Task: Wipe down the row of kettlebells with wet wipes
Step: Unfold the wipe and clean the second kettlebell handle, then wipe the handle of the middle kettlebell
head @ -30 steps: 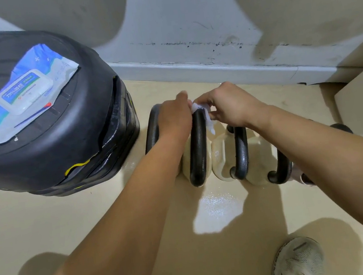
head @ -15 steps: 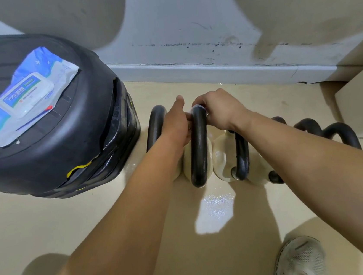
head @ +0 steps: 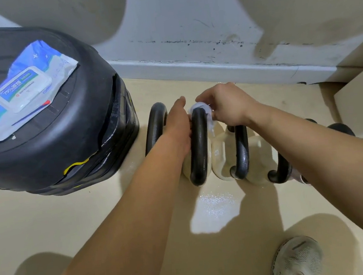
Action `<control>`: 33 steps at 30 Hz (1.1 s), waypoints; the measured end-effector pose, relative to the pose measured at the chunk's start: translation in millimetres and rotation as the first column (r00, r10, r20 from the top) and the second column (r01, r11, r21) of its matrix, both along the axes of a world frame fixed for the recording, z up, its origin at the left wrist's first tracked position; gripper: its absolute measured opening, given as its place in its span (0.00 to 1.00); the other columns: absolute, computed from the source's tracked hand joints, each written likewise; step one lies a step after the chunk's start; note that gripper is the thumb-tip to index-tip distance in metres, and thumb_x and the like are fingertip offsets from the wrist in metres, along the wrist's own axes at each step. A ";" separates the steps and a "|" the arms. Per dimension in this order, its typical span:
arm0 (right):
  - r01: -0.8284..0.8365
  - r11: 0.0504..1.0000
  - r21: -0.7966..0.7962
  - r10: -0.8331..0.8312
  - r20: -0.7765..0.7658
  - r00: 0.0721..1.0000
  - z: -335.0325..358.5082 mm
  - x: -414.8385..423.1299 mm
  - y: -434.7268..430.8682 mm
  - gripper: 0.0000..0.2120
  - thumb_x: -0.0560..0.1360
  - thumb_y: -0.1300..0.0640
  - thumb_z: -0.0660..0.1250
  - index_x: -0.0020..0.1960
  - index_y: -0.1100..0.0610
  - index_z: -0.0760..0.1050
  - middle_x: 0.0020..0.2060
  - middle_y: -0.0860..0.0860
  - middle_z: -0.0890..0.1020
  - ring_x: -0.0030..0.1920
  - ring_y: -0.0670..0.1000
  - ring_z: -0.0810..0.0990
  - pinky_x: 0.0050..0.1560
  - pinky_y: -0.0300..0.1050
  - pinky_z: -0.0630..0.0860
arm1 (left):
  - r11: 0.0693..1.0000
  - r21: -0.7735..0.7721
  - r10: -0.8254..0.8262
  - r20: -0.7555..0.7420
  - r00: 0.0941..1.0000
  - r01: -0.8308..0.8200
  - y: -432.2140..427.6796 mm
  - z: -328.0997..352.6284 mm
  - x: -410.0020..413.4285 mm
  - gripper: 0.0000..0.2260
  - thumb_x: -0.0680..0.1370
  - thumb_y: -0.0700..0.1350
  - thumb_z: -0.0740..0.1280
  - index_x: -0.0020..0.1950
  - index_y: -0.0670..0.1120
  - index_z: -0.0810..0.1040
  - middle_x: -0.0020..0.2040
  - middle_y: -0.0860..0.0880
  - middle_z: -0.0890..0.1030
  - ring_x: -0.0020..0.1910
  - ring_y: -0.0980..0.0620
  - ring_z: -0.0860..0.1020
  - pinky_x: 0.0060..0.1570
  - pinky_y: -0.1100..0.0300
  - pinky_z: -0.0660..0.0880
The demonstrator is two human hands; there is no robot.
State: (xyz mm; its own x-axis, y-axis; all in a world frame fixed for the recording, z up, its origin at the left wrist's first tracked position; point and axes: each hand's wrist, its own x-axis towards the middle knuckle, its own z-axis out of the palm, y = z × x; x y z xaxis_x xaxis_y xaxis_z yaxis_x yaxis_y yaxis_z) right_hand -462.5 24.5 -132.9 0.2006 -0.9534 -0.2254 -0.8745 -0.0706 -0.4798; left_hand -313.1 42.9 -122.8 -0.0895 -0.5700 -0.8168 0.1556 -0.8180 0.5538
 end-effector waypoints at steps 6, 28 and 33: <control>0.199 0.970 0.141 -0.222 0.171 0.960 -13.2 16.3 -3.9 0.11 0.78 0.58 0.64 0.44 0.56 0.85 0.39 0.53 0.85 0.41 0.53 0.79 0.42 0.42 0.72 | 0.982 0.134 0.143 -0.092 0.985 -0.130 -9.6 -7.1 8.2 0.28 0.79 0.59 0.60 0.63 0.35 0.74 0.55 0.36 0.84 0.58 0.38 0.81 0.64 0.44 0.74; 0.563 0.814 0.145 -0.523 0.607 0.599 0.2 74.1 185.7 0.10 0.80 0.59 0.65 0.46 0.52 0.84 0.31 0.43 0.80 0.33 0.41 0.75 0.36 0.33 0.69 | 0.773 -0.413 -0.069 0.700 0.711 0.482 126.3 0.9 45.7 0.08 0.77 0.52 0.70 0.50 0.50 0.85 0.41 0.55 0.85 0.42 0.58 0.83 0.44 0.62 0.78; 0.667 0.714 0.212 -0.632 0.605 0.485 20.9 52.9 198.8 0.14 0.73 0.66 0.66 0.42 0.48 0.82 0.38 0.43 0.83 0.40 0.41 0.81 0.42 0.36 0.74 | 0.726 -0.435 -0.055 0.736 0.675 0.533 144.0 28.1 41.0 0.04 0.73 0.46 0.67 0.45 0.51 0.81 0.39 0.55 0.82 0.41 0.52 0.80 0.41 0.59 0.76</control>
State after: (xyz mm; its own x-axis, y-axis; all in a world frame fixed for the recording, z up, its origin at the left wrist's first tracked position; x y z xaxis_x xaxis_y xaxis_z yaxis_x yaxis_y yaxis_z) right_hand -409.6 223.4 -111.9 -0.4112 -0.8755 -0.2537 -0.1998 0.3581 -0.9121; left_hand -272.1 186.9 -94.7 0.0520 -0.9688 -0.2423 -0.6135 -0.2225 0.7577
